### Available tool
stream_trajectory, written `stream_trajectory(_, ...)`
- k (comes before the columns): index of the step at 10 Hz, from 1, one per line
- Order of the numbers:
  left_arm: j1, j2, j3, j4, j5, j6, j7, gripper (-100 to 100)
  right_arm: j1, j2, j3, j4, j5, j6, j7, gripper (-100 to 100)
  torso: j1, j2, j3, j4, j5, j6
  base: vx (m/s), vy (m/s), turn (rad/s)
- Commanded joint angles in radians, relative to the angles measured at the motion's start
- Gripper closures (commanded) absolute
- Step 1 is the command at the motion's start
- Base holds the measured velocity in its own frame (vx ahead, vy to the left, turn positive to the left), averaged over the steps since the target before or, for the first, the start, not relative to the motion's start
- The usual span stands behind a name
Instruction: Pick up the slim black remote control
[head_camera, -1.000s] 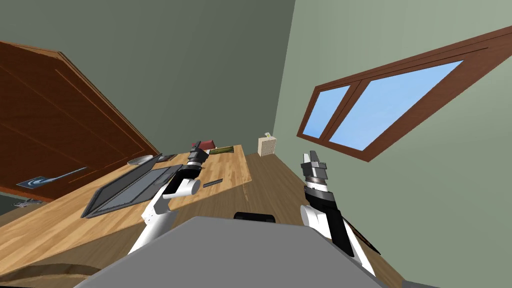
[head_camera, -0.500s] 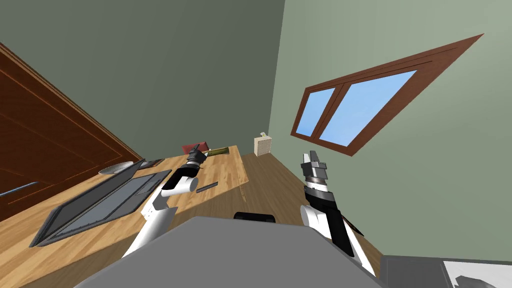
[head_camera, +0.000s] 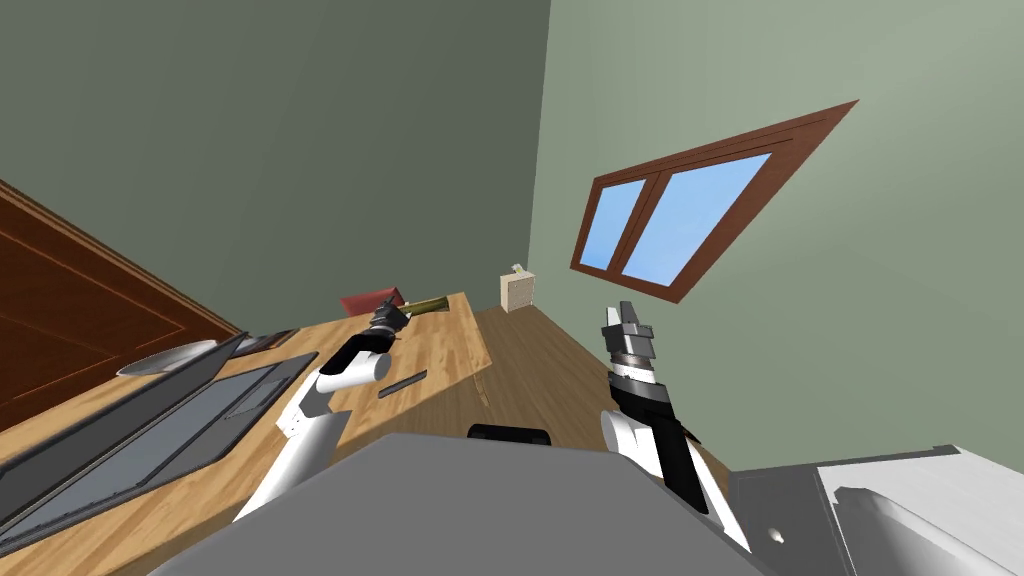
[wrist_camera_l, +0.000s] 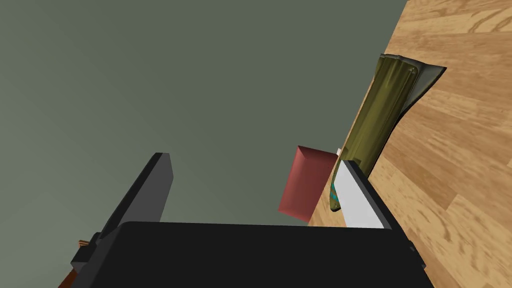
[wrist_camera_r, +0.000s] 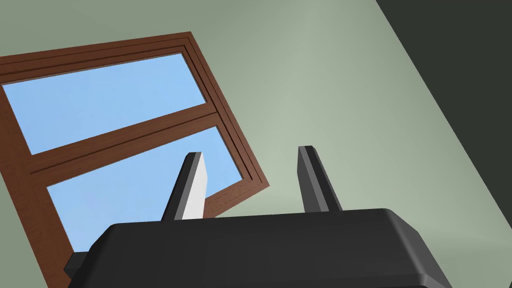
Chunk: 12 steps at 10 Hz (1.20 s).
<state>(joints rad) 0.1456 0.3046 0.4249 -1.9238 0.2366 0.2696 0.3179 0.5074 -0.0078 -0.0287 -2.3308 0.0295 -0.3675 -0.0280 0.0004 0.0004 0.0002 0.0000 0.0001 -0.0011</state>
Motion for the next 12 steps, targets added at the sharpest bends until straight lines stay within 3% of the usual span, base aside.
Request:
stream_trajectory(1,-0.018,0.008,0.026,0.05,0.023,0.05,0.007,-100,0.0,0.0,0.0,0.0,0.0,0.0,0.0,0,0.0,0.0,0.0,0.0,0.0,0.0,-0.003,0.019,-0.264)
stream_trajectory(3,-0.018,0.008,0.026,0.057,0.023,0.087,0.007,-100,0.0,0.0,0.0,0.0,0.0,0.0,0.0,0,0.001,0.0,0.0,0.0,0.0,0.0,-0.003,0.018,-0.058)
stream_trajectory(6,-0.042,0.02,0.072,0.139,0.066,0.181,0.017,-100,0.0,0.0,0.0,0.0,0.0,0.0,0.0,0,0.001,0.0,0.0,0.0,0.0,0.0,-0.003,0.022,-0.201)
stream_trajectory(8,-0.042,0.02,0.072,0.139,0.066,0.228,0.017,-100,0.0,0.0,0.0,0.0,0.0,0.0,0.0,0,0.001,0.0,0.0,0.0,0.0,0.0,-0.008,0.024,-0.067)
stream_trajectory(9,-0.051,0.026,0.093,0.18,0.089,0.265,0.02,-100,0.0,0.0,0.0,0.0,0.0,0.0,0.0,0,0.0,0.001,0.0,0.0,0.0,-0.001,-0.014,0.018,-0.207)
stream_trajectory(11,-0.051,0.026,0.093,0.18,0.089,0.298,0.02,-100,0.0,0.0,0.0,0.0,0.0,0.0,0.0,0,0.001,0.001,0.001,0.0,0.0,0.0,-0.012,0.021,-0.072)
stream_trajectory(12,-0.058,0.032,0.112,0.222,0.112,0.338,0.022,-100,0.0,0.0,0.0,0.0,0.0,0.0,0.0,0,0.0,0.001,0.0,0.0,0.0,-0.001,-0.009,0.025,-0.226)
